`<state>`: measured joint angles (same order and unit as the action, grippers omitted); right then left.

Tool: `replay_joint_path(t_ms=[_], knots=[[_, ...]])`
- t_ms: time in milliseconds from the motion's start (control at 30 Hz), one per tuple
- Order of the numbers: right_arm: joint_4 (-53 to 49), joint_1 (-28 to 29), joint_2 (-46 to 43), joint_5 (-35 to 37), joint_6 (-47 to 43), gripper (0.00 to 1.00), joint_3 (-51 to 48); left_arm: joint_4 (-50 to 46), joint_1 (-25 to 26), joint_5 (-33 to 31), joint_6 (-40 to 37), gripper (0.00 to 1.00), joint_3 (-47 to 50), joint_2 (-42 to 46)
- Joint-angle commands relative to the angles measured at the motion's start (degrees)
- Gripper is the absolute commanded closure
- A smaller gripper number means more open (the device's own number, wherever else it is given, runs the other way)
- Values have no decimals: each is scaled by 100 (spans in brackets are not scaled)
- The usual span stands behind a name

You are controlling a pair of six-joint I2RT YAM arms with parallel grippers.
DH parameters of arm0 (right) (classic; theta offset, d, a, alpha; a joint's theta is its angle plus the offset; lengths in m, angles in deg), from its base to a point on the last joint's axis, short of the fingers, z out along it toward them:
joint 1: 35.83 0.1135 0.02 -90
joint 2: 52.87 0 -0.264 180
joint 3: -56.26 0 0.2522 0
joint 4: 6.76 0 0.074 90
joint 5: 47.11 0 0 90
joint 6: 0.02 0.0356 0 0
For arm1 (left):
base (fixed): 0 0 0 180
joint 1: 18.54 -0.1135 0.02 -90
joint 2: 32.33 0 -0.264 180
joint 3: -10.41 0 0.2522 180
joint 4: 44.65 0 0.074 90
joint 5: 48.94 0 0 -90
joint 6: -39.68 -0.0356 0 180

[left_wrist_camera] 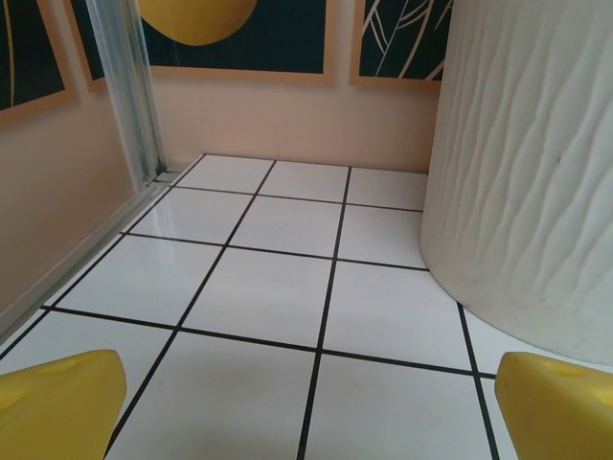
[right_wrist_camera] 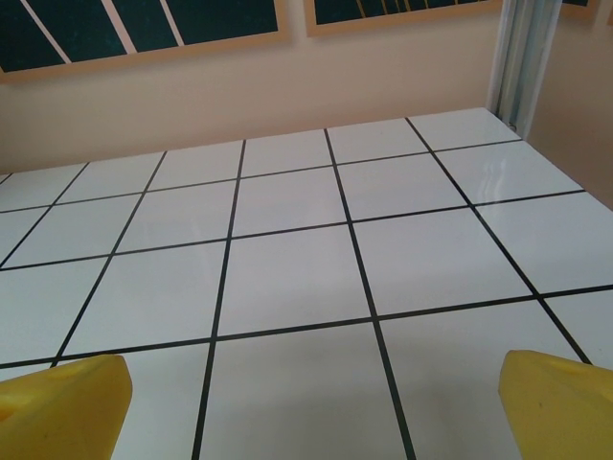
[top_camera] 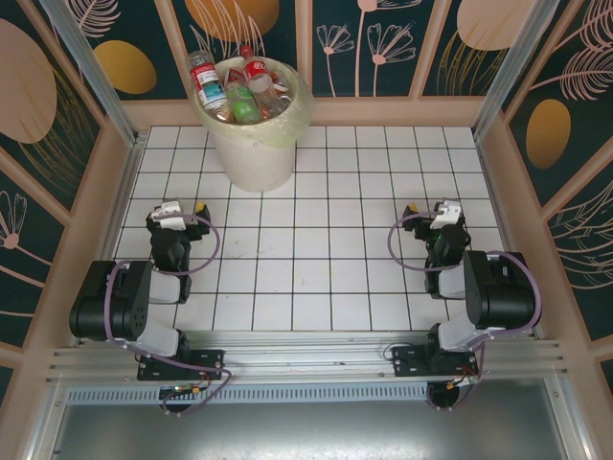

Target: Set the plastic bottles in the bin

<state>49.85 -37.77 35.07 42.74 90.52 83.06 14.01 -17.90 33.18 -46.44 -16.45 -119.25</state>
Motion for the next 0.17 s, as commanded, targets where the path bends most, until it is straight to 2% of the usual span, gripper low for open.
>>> replay_joint_path(t_ms=[0, 133], knots=[[74, -23, 27, -136, 46, 1, 53, -52, -38, 94, 43, 1, -115, -47], [74, -25, 30, -135, 41, 1, 54, 34, -39, 98, 34, 1, -46, -4]])
